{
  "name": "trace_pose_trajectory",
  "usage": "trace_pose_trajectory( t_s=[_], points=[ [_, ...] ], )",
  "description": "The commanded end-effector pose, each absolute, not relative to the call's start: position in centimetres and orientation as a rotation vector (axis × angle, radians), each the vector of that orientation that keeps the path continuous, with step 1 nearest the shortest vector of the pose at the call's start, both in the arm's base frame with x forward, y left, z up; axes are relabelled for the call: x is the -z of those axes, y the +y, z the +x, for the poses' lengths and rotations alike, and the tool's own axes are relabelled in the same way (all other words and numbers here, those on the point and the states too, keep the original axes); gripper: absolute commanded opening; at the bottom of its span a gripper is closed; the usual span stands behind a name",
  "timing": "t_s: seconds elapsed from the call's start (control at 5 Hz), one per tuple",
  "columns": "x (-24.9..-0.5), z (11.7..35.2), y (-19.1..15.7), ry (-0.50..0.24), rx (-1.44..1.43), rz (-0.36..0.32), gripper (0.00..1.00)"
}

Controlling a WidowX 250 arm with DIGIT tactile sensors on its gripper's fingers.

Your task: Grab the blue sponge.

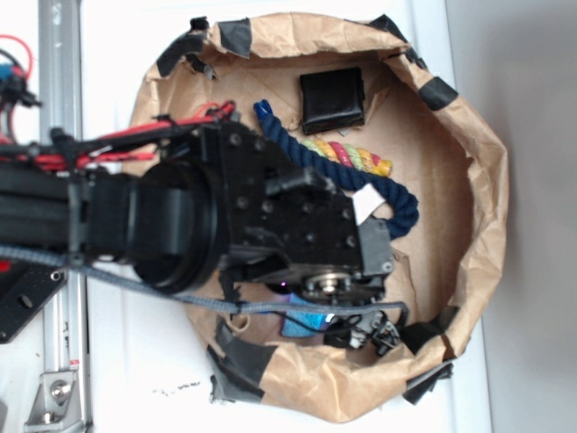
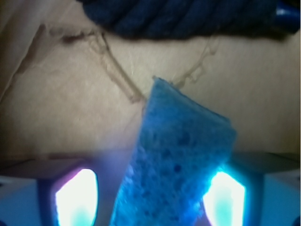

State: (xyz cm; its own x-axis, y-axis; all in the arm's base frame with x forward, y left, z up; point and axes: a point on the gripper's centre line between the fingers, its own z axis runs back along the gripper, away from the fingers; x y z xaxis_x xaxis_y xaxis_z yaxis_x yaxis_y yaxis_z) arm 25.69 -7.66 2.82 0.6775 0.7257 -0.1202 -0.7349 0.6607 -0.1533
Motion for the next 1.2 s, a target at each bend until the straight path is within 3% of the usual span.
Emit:
trace_pose_trajectory(
  t_s=[0.0,0.2,0.4,0.6,0.8,1.0],
  points=[
    [-5.8,25.6,-5.9,-0.038,-0.749,-0.179,0.0],
    [-9.3,26.7,-3.6,-0.124,-0.638,-0.136,0.0],
    [-13.4,27.3,-0.7,-0.152,-0.386,-0.249,0.0],
    [-17.2,27.9,2.0,-0.129,-0.139,-0.31,0.0],
    [-18.3,28.1,0.8,-0.005,0.039,-0.252,0.0],
    [-18.2,27.9,-1.1,0.063,0.047,-0.085,0.0]
  ],
)
